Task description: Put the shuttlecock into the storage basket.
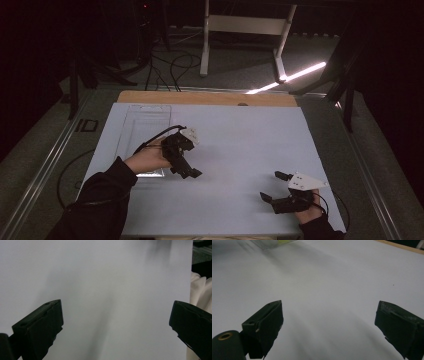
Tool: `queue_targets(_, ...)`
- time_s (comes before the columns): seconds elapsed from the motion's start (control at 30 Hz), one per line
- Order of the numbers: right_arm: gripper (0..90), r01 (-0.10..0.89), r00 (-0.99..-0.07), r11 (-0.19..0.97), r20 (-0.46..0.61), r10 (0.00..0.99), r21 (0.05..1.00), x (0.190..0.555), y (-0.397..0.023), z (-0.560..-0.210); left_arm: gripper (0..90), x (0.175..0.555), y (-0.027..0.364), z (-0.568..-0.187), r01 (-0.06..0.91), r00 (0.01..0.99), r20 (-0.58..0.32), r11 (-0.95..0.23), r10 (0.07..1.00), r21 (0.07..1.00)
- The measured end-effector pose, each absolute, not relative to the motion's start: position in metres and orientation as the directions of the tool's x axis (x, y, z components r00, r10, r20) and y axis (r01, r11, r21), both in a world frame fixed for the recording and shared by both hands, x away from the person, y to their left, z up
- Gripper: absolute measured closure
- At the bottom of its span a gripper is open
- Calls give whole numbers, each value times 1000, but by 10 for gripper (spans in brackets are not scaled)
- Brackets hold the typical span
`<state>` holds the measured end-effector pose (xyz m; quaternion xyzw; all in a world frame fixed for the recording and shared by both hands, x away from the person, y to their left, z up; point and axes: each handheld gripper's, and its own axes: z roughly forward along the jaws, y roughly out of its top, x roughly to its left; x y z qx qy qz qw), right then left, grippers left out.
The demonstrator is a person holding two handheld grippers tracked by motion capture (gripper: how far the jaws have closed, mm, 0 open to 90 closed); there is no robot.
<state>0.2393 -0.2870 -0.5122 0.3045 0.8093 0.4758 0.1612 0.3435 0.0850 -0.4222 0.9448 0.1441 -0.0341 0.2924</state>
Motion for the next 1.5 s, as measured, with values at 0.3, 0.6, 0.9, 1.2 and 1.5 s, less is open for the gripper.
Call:
queue_targets(0.3,83,332,-764,365,22,644,870,239,-287,-511,0,327,73,-436,280,960,-161,-769,229,575)
queue_targets(0.6,83,334,-763,363,24,646,870,238,-287,-511,0,307,75,-446,274,962,-164,-743,220,611)
queue_targets(0.9,83,328,-764,367,17,645,870,238,-287,-511,0,285,86,-465,280,959,-145,-741,243,610)
queue_targets(1.2,83,330,-765,366,20,644,870,238,-286,-511,0,272,105,-476,285,957,-154,-709,245,645)
queue_targets(1.5,83,330,-764,366,19,645,870,239,-286,-511,0,265,124,-488,323,944,-170,-680,284,658)
